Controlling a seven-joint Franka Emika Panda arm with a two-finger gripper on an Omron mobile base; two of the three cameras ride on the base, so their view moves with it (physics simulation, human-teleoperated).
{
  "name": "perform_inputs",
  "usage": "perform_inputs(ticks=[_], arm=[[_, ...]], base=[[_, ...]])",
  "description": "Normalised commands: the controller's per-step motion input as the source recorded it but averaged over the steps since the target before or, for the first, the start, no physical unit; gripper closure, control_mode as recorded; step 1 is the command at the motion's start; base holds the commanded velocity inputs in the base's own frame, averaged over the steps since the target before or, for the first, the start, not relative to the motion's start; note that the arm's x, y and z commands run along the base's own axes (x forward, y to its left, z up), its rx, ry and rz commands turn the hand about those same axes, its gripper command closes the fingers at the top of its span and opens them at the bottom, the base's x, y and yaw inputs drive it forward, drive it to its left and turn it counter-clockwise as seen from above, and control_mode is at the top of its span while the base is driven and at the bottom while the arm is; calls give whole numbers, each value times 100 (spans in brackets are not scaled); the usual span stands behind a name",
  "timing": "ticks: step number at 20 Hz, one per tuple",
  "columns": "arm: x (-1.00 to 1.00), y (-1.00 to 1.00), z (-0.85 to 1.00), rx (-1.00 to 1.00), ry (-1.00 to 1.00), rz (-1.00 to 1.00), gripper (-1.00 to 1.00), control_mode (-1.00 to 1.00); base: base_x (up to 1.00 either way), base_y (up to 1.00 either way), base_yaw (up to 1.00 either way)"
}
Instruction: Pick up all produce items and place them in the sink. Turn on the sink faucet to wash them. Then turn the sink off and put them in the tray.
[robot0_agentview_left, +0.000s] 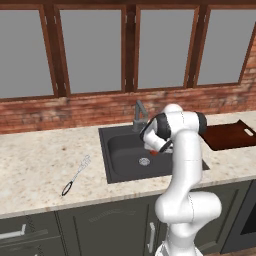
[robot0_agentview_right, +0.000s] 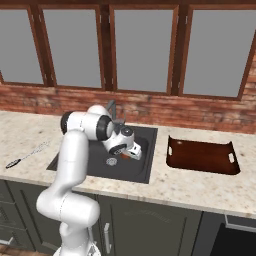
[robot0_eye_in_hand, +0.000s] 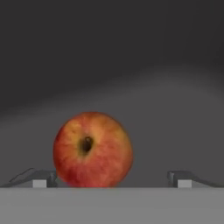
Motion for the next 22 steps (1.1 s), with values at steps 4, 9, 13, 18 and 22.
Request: perform_inputs(ticks=[4, 9, 13, 18, 22], arm=[[31, 6, -28, 0, 9, 0, -100, -100], [33, 11, -28, 0, 8, 0, -100, -100], [16, 9, -33, 0, 8, 0, 100, -100], [-6, -2, -17, 0, 4, -1, 100, -100], [-44, -22, 51, 0, -6, -8, 100, -100]], base=[[0, 0, 0], [0, 0, 0], [0, 0, 0], [0, 0, 0], [0, 0, 0]])
